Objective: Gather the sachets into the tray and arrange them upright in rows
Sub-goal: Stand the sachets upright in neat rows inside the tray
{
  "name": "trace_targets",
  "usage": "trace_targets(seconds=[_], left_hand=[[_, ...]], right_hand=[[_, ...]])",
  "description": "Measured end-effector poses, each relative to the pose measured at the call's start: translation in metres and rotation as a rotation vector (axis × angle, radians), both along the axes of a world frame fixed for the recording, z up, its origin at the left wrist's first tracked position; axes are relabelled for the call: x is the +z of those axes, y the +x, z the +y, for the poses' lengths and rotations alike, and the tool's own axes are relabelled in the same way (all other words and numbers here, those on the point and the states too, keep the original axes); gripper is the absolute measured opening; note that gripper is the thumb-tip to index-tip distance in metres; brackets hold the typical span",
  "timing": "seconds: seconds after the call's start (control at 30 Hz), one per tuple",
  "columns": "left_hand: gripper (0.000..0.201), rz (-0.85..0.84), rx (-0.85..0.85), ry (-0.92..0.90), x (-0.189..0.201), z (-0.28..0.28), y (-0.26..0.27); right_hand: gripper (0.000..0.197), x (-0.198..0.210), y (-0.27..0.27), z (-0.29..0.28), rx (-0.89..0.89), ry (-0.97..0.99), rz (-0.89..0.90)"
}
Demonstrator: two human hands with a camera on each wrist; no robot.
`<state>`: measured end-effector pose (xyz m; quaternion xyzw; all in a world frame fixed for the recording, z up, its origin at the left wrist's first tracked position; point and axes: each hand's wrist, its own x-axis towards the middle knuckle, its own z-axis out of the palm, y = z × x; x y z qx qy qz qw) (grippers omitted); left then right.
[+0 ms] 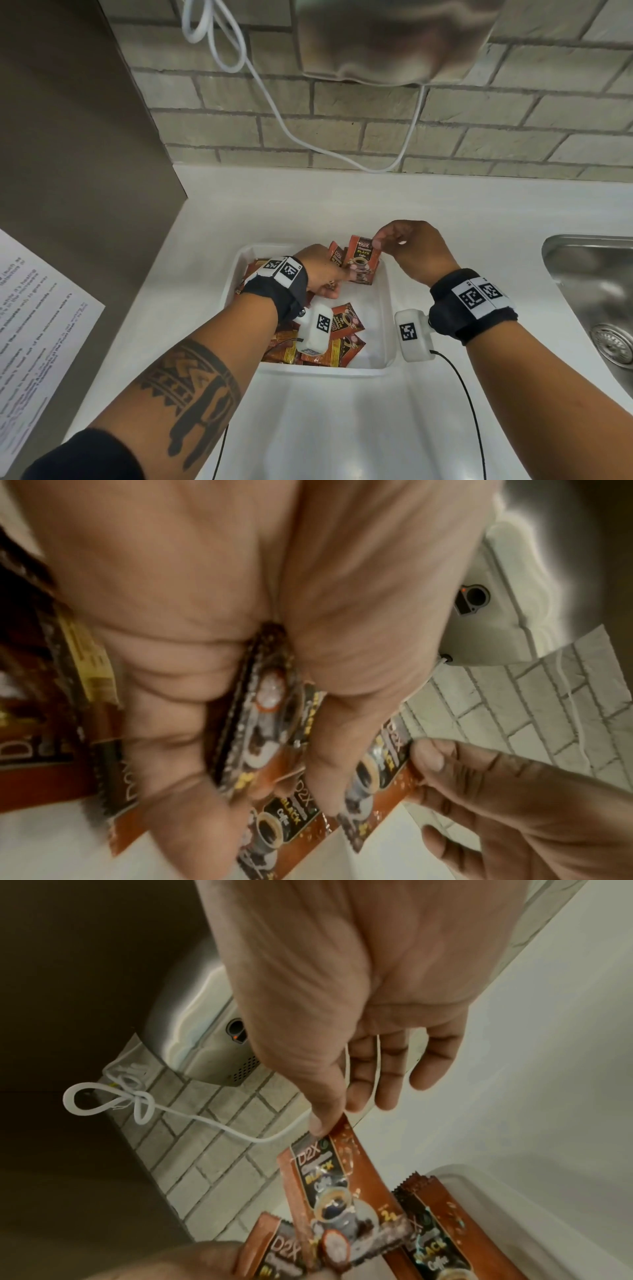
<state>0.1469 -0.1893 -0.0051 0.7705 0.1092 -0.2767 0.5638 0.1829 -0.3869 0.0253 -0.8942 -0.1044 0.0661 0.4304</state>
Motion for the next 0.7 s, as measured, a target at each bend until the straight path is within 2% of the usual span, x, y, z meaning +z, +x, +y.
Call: trace_targets(seconds=[0.1,0.2,0.3,0.5,0.6,0.7], left_hand=[[0.033,0.105,0.028,0.058,0.001,0.005,0.000],[0.023,0.156,0.017,0.129,-0.003,0.004,0.001],[0.027,0.195,-0.032,0.188,-0.007,0.001,0.001],[0.031,0.181,-0.158,0.367,0.000,-0.006,0.002],[0.023,0.182,-0.177,0.411,0.003,-0.009,0.005],[0.034,0.123,-0.338,0.457,0.002,-0.015,0.008]], right_hand=[[0.006,-0.007,0.003,-0.005,-0.013,-0.085,-0.002],[0.007,-0.015,0.005,-0.006,-0.037,-0.087,0.042],[0.011,-0.023,0.006,-0.004,-0.034,-0.111,0.056],[0.013,-0.033,0.010,-0.004,-0.066,-0.098,0.040],[0.014,-0.036,0.011,-0.005,-0.039,-0.114,0.050],[0.014,-0.037,0.012,-0.003,-0.023,-0.120,0.047]])
